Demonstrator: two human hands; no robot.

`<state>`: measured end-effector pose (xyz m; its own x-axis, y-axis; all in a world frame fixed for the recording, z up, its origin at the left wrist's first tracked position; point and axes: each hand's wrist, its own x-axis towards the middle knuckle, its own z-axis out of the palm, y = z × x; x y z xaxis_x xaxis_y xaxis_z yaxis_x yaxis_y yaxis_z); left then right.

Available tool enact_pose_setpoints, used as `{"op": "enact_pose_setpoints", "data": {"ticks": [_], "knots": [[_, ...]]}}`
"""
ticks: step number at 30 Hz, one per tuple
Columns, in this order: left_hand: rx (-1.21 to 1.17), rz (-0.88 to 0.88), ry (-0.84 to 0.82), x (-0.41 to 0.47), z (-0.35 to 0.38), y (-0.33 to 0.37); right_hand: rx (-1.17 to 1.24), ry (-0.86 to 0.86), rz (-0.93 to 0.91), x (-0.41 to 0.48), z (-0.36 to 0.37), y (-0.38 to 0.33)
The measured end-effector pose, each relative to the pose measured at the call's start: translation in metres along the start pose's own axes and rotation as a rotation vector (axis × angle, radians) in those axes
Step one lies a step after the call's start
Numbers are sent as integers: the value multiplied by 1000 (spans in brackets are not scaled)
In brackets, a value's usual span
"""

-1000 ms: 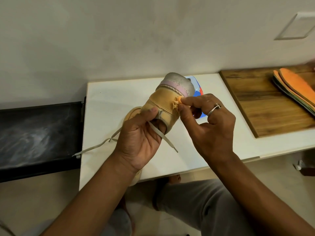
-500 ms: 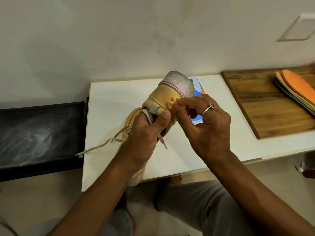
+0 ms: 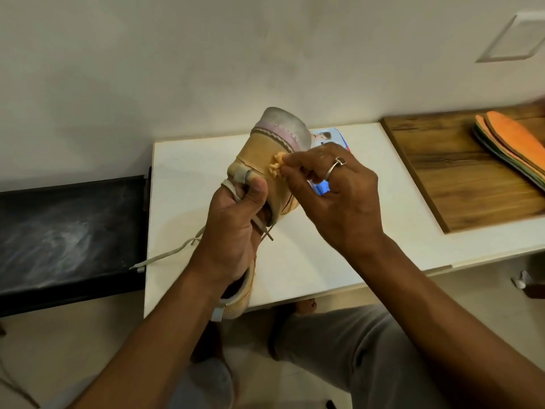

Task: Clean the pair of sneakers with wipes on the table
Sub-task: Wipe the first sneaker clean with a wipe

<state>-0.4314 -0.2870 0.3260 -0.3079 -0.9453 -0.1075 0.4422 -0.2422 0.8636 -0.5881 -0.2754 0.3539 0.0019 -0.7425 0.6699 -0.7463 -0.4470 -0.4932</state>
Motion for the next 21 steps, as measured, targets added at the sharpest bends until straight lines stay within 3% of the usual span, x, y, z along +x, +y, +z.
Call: {"op": "enact_pose_setpoints", "data": {"ticks": [14,21], "knots": [[-61,27,22,3,6,0,-22,93,23,6,0,-4],[-102,6,67,0,4,-8,-27,-33,64,-2,12,-3]]}}
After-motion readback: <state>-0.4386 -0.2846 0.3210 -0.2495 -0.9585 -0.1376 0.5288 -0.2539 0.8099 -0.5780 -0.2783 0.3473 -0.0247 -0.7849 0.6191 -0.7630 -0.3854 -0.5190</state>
